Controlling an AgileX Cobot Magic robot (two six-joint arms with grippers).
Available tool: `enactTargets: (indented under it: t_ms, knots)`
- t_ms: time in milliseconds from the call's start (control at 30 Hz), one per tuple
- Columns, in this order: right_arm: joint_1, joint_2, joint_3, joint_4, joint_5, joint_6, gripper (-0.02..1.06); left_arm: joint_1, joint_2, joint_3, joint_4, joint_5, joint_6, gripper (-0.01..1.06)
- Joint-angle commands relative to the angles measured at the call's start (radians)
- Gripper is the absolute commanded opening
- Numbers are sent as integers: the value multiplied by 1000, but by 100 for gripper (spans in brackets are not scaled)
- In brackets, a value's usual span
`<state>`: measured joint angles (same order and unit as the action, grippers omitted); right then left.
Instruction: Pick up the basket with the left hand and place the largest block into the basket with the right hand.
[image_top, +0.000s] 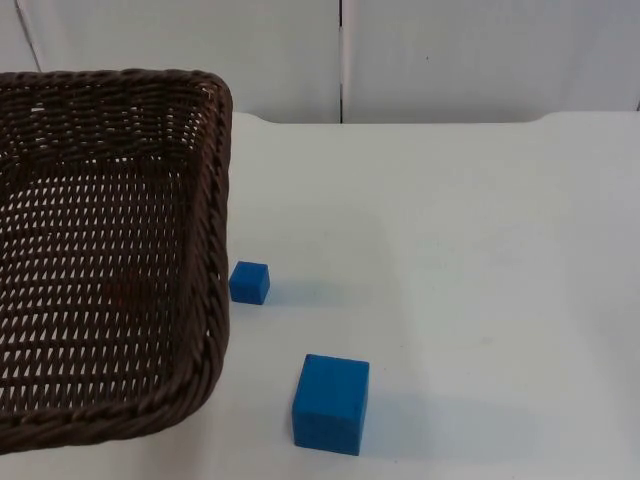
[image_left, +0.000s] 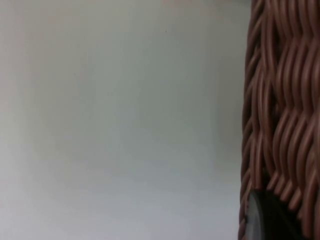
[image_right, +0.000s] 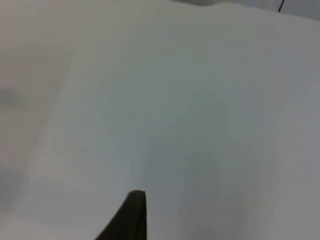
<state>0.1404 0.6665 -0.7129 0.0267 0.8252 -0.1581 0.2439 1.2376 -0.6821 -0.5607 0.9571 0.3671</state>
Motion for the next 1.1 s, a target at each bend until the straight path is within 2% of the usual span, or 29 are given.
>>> enactTargets:
  t_ms: [0, 100, 200, 267, 333, 400, 467, 533, 567, 733, 767, 867, 1067]
  knots:
    - [-4, 30, -7, 5, -16, -19, 105, 2, -11, 0, -18, 12, 2, 0]
    - [-4, 91, -7, 8, -36, -23, 105, 2, -11, 0, -16, 12, 2, 0]
    - [-4, 126, -7, 48, -42, -79, 105, 2, -11, 0, -16, 5, 2, 0]
    - [-3, 176, -7, 133, -42, -206, 105, 2, -11, 0, -13, 4, 3, 0]
    - [15, 239, -7, 263, -47, -340, 105, 2, -11, 0, -13, 4, 6, 0]
    - [21, 249, -7, 279, -51, -356, 105, 2, -11, 0, -13, 4, 6, 0]
    - [58, 309, -7, 346, -79, -424, 105, 2, -11, 0, -13, 4, 6, 0]
    - [121, 371, -15, 347, -122, -433, 105, 2, -11, 0, -10, 4, 6, 0]
    - [121, 371, -15, 347, -122, -433, 105, 2, -11, 0, -10, 4, 6, 0]
    - [299, 521, -60, 345, -224, -433, 105, 2, -11, 0, -10, 4, 6, 0]
    - [299, 521, -60, 345, -224, -433, 105, 2, -11, 0, -10, 4, 6, 0]
    - [394, 638, -104, 345, -277, -437, 105, 2, -11, 0, -10, 4, 6, 0]
    - [499, 833, -198, 345, -286, -529, 105, 2, -11, 0, -10, 4, 6, 0]
